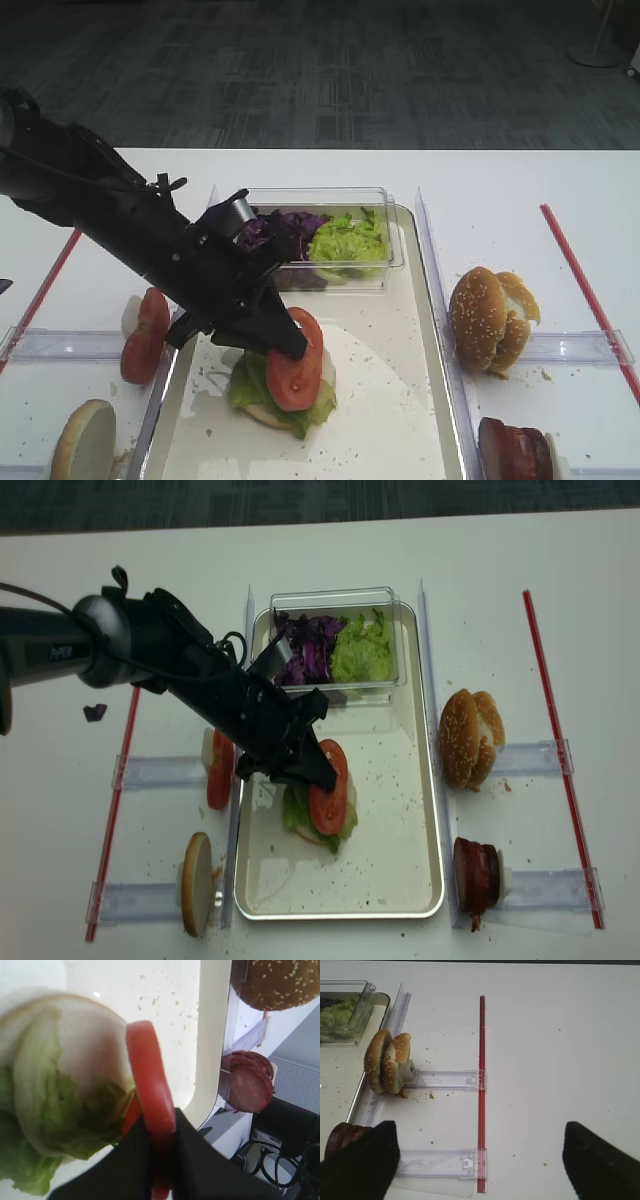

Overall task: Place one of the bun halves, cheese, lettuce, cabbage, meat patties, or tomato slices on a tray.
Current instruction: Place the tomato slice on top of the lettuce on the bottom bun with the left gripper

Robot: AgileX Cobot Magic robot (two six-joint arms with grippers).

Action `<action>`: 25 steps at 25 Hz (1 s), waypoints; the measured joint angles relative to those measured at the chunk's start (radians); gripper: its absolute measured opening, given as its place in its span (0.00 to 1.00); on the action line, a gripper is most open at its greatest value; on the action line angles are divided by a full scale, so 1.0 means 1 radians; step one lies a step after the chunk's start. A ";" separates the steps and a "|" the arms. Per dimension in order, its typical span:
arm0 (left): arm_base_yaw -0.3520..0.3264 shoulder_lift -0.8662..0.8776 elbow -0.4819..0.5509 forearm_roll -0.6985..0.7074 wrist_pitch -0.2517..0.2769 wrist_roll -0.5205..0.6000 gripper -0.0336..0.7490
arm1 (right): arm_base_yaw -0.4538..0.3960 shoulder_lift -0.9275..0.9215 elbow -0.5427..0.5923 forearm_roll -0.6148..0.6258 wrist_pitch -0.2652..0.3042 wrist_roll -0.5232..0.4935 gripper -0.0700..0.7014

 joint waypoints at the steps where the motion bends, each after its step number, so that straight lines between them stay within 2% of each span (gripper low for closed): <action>1: 0.000 0.000 0.000 0.000 -0.005 0.002 0.08 | 0.000 0.000 0.000 0.000 0.000 0.000 0.97; 8: 0.000 0.012 0.000 -0.002 -0.017 0.002 0.08 | 0.000 0.000 0.000 0.000 0.000 -0.003 0.97; 14: 0.000 0.070 0.000 -0.003 -0.007 0.002 0.08 | 0.000 0.000 0.000 0.000 0.000 -0.004 0.97; 25: 0.000 0.070 -0.019 -0.004 -0.001 0.017 0.08 | 0.000 0.000 0.000 0.000 0.000 -0.004 0.97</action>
